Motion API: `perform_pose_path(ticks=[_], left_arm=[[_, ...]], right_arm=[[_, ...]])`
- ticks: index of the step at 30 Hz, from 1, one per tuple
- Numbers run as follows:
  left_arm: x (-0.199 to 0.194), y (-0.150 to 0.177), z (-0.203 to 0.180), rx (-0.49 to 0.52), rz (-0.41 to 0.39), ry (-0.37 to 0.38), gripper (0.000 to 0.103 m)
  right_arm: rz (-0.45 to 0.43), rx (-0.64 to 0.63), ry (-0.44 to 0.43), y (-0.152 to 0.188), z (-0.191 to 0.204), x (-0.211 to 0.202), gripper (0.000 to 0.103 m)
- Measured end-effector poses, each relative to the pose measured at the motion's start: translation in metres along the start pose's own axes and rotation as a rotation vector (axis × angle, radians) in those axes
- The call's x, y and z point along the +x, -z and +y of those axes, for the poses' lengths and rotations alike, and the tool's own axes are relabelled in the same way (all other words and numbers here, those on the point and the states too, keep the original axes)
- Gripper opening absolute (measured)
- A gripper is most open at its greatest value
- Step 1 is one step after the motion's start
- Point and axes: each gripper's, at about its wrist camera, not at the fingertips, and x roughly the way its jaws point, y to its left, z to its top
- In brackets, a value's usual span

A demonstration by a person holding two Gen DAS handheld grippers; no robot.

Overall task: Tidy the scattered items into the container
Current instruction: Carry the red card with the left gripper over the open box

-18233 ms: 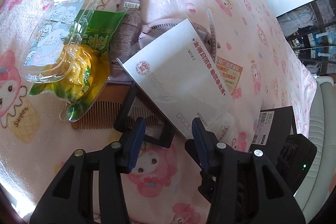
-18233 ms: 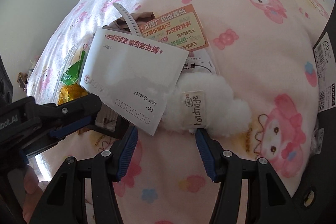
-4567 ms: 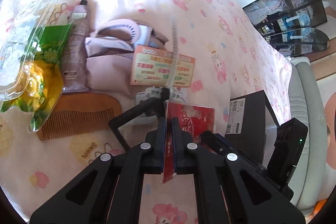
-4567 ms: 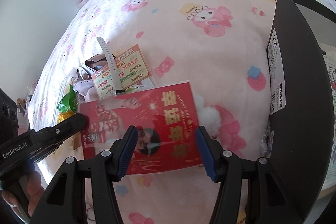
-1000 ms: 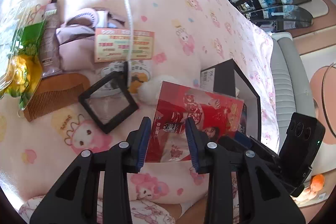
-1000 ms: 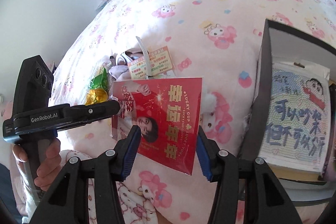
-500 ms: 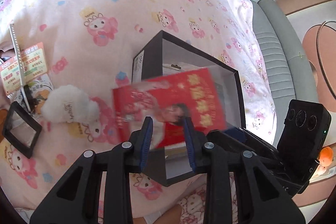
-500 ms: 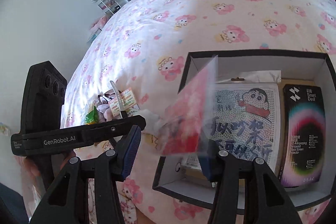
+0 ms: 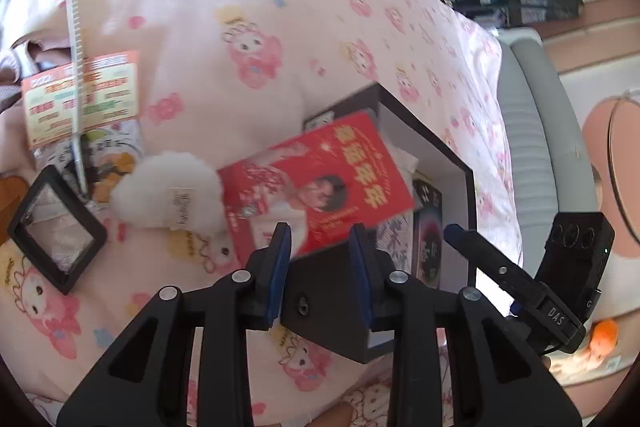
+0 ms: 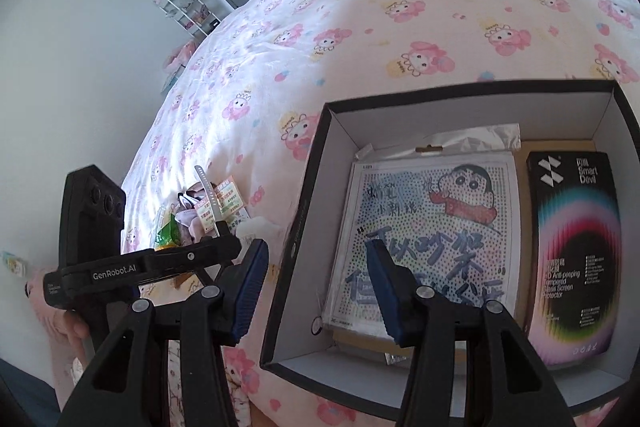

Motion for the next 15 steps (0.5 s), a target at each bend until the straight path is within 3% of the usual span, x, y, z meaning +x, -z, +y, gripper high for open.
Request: perform_pose_path(ticks=[2, 4, 9, 15], left_arm=[[-0.001, -0.007, 0.028, -0.106, -0.023, 0.016, 0.029], [0.009, -0.011, 0.052, -0.194, 0.003, 0.028, 0.029], [0.034, -0.01, 0.06, -0.196, 0.075, 0.041, 0.032], [0.063, -0.009, 0.063, -0.225, 0.142, 0.02, 0.037]], right_arm=[[-0.002, -0.004, 0.006, -0.015, 0.004, 0.007, 0.047], [0.02, -0.01, 0.022, -0.029, 0.007, 0.021, 0.047], [0.104, -0.036, 0.025, -0.034, 0.011, 0.054, 0.047], [0.124, -0.07, 0.021, -0.028, 0.018, 0.067, 0.02]])
